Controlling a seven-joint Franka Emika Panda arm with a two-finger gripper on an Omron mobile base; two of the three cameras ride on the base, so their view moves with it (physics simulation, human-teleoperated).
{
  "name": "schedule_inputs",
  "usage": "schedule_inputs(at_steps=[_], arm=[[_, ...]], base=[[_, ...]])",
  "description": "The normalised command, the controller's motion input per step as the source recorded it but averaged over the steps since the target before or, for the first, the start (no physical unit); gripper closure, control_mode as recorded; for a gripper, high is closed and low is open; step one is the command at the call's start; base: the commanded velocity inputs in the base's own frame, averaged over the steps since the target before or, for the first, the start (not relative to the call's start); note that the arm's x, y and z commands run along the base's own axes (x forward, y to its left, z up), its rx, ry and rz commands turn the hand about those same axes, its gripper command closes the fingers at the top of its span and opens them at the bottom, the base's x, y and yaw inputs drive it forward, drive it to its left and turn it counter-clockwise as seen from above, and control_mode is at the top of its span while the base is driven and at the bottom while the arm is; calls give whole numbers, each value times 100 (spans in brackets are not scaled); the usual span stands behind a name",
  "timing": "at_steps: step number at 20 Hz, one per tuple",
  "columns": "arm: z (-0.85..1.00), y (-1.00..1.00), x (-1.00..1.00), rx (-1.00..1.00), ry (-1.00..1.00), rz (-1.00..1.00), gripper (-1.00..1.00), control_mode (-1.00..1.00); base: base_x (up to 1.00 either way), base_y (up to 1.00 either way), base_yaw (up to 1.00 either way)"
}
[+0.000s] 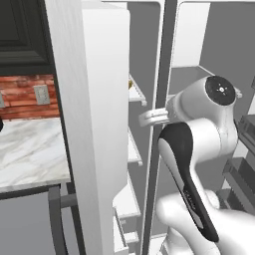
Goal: Pick up the frozen steak from the freezer, place it on any shelf in the fridge, and close the fridge and freezer doors when done.
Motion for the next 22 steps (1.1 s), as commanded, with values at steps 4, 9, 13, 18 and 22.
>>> schedule_inputs(at_steps=[4,9,13,18,22], arm=[[57,17,-18,0,-13,7,-100,-100],[39,25,0,0,-1,8,-100,-100],[12,49,11,0,3,8,-100,-100],[0,20,21,0,3,9,-100,-100],[0,0,44,0,2,5,-100,-100]], base=[[0,0,0],[0,0,0],[0,0,0],[0,0,0],[0,0,0]])
